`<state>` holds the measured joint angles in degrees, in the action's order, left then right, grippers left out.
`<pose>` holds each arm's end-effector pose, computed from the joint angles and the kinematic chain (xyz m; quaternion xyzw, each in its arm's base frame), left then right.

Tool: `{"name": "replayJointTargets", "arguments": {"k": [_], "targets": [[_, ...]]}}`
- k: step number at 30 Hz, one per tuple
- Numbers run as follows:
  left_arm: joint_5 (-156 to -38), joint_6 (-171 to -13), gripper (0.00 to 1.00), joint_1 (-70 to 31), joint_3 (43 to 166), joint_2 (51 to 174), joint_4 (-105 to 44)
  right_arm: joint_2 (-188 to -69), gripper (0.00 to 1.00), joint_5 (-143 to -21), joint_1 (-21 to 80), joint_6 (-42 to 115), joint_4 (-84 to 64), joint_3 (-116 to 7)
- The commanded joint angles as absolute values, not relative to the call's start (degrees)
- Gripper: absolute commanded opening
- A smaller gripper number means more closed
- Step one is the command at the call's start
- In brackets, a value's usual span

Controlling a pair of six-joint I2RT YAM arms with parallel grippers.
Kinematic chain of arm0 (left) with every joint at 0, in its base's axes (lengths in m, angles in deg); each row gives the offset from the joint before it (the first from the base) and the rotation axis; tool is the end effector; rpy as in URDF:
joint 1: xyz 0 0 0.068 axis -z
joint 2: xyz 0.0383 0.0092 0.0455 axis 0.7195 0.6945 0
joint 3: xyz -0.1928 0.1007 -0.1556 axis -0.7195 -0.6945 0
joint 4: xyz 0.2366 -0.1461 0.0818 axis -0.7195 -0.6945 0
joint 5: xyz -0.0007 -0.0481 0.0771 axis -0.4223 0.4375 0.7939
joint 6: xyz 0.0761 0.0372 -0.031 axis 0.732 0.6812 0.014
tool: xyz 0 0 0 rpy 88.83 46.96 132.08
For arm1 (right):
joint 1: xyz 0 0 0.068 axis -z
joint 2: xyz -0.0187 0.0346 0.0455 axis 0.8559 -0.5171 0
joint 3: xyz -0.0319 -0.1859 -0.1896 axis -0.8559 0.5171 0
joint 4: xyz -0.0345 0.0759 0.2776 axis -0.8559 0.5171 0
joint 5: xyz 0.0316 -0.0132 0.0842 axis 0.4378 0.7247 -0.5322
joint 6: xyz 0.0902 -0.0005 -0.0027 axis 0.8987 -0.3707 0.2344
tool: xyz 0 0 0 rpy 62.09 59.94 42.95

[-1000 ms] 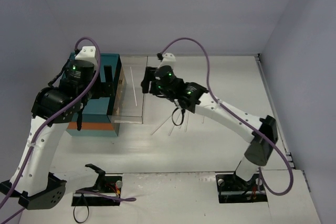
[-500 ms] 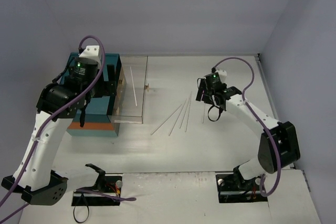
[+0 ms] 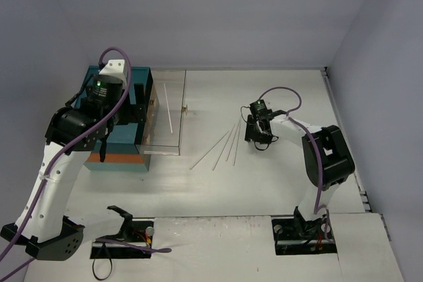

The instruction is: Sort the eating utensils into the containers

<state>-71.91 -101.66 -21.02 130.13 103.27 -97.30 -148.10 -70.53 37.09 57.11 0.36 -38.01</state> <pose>0.2329 -0.0829 0.4625 -0.0406 0.8712 -0.0673 0.4846 0.3799 0.1465 0.1049 0.0559 0.9452 0.1077 0.3031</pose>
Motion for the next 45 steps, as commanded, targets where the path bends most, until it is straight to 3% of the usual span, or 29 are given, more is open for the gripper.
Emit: {"name": "replayJointTargets", "arguments": {"k": [1, 4, 7, 9, 17, 23, 39, 41, 45], "targets": [[-71.36, -101.48, 0.86, -21.58, 130.25, 101.62, -95.61, -148.66, 0.45, -71.38, 38.14, 56.71, -2.17, -37.9], [-71.27, -101.48, 0.86, -21.58, 129.99, 101.36, -95.61, -149.51, 0.37, -71.36, 38.65, 56.53, -3.29, -36.69], [-70.86, -101.56, 0.86, -21.58, 129.65, 101.14, -95.61, -150.81, 0.09, -69.09, 39.07, 56.06, -4.4, -35.14], [-70.76, -101.65, 0.86, -21.58, 129.56, 101.1, -95.61, -151.25, 0.0, -67.32, 39.17, 55.59, -4.51, -34.86], [-70.55, -102.25, 0.86, -21.58, 129.93, 101.59, -95.5, -139.7, 0.0, -70.38, 36.45, 56.14, -4.4, -41.34], [-70.11, -102.53, 0.86, -21.67, 130.89, 102.56, -95.35, -132.84, 0.0, -70.74, 25.93, 60.61, -4.42, -53.24], [-70.14, -102.53, 0.86, -21.84, 130.47, 101.87, -95.43, -147.12, 0.0, -68.14, 4.26, 71.09, -8.39, -75.77], [-70.07, -102.46, 0.86, -21.84, 130.23, 101.46, -95.5, -148.51, 0.07, -66.08, 2.56, 70.91, -8.39, -76.98], [-70.48, -102.62, 0.86, -21.93, 129.53, 100.81, -95.52, -149.12, 0.33, -62.76, 1.47, 71.74, -8.46, -76.14]]}}
